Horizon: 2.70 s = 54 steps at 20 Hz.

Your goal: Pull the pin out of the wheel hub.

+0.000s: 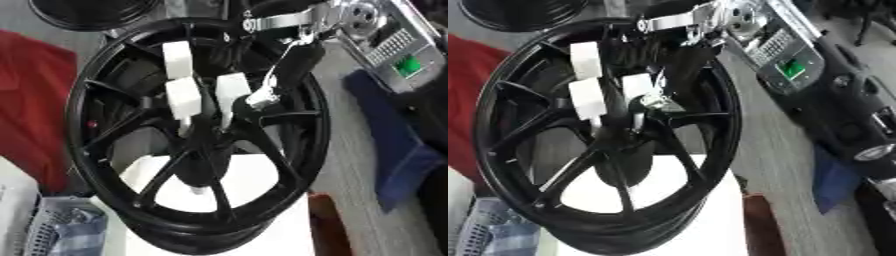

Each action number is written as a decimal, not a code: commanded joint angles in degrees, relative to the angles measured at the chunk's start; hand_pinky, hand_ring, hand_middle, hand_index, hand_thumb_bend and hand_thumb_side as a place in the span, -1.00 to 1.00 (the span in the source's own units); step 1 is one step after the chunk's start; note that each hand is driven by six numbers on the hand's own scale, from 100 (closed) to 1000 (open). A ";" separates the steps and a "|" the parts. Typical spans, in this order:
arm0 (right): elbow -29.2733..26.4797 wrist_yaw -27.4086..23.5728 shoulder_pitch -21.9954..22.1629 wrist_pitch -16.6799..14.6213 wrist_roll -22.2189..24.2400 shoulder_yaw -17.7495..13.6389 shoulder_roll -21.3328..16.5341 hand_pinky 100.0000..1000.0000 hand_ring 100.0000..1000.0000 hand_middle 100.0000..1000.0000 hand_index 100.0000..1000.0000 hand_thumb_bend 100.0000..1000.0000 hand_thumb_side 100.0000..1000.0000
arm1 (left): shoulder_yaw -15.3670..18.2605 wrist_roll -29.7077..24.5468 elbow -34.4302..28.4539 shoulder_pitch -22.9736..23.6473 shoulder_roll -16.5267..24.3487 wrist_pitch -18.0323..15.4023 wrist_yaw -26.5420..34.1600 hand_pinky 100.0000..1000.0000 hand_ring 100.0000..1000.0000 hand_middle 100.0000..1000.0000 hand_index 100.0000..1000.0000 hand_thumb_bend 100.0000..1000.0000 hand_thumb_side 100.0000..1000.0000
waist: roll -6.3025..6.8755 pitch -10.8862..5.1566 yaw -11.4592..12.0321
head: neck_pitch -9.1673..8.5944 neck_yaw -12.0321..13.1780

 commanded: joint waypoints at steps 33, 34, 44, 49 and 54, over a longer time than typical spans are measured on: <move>0.54 -1.82 0.59 5.59 -4.83 -1.96 -1.03 0.57 0.25 -0.34 0.05 -0.80 -0.95 | 0.31 -0.52 -1.14 -0.55 0.06 0.09 0.65 0.38 -0.02 -0.15 0.36 -0.19 0.03 | 0.75 -0.21 1.64 | -0.08 -2.01; 0.18 -2.74 0.45 6.34 -5.38 -2.31 -1.23 0.57 0.24 -0.36 0.04 -0.82 -1.00 | 0.30 -0.51 -1.15 -0.54 0.05 0.08 0.64 0.38 -0.02 -0.15 0.36 -0.19 0.03 | 0.80 -0.30 1.66 | -0.05 -1.99; -3.35 -15.56 -2.64 12.81 -9.14 -9.67 -7.50 0.59 0.18 -0.46 -0.01 -1.00 -1.00 | 0.46 -0.38 -1.45 -0.40 0.08 0.00 0.53 0.38 -0.04 -0.15 0.36 -0.20 0.03 | 0.93 -1.26 1.64 | -0.39 -1.82; -0.65 -23.21 -3.40 15.65 -15.14 -16.02 -14.61 0.60 0.18 -0.46 0.00 -1.00 -1.00 | 0.69 -0.10 -2.24 -0.18 0.13 -0.20 0.41 0.38 -0.04 -0.15 0.36 -0.21 0.02 | 0.81 -1.46 1.27 | -1.13 -1.68; 2.94 -27.41 1.41 15.25 -23.43 -23.14 -24.35 0.61 0.19 -0.42 0.04 -1.00 -1.00 | 0.95 0.31 -3.29 0.00 0.13 -0.44 0.17 0.39 -0.04 -0.15 0.36 -0.23 0.02 | 1.35 -1.16 0.76 | -1.43 -0.81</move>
